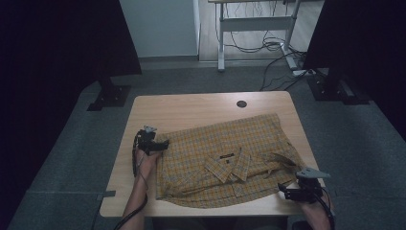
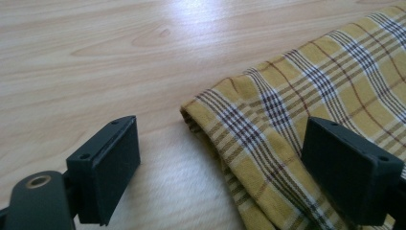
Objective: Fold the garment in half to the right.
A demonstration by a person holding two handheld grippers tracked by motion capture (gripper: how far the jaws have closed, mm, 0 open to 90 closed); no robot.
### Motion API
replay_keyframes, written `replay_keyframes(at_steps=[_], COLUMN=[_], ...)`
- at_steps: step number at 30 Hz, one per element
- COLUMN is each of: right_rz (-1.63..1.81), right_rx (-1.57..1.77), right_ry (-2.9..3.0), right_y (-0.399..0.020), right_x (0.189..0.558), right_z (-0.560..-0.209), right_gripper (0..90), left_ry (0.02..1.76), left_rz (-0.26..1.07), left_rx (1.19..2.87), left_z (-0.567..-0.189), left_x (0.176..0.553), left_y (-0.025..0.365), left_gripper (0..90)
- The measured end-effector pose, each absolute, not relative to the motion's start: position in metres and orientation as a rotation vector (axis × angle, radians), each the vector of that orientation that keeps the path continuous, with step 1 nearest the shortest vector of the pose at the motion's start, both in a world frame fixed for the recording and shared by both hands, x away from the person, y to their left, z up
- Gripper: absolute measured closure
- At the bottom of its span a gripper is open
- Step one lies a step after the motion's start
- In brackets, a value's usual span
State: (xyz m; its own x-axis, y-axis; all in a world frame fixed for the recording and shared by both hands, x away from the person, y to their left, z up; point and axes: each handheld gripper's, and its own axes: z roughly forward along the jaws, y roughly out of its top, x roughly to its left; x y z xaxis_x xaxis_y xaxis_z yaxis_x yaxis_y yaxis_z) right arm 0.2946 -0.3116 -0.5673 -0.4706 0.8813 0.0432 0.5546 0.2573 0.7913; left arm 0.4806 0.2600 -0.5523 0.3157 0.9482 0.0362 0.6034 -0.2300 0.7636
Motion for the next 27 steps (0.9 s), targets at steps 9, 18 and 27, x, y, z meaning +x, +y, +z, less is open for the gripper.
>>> replay_keyframes(at_steps=[9,18,27], right_rz=[1.147,1.206,1.226], right_rx=[1.24,1.131,0.983], right_ry=[2.187,2.267,2.361], right_y=[-0.287,-0.247,-0.198], right_x=[0.305,0.316,0.323], right_z=[-0.56,-0.552,-0.548], right_gripper=[2.4,0.0,2.3], left_ry=[1.375,1.369,1.342], left_rz=[0.681,0.679,0.664], left_rx=[1.929,1.934,1.95], left_z=[-0.553,-0.553,-0.553], left_x=[0.467,0.46,0.458], left_y=[0.268,0.272,0.272], left_gripper=[14.0,13.9,13.1])
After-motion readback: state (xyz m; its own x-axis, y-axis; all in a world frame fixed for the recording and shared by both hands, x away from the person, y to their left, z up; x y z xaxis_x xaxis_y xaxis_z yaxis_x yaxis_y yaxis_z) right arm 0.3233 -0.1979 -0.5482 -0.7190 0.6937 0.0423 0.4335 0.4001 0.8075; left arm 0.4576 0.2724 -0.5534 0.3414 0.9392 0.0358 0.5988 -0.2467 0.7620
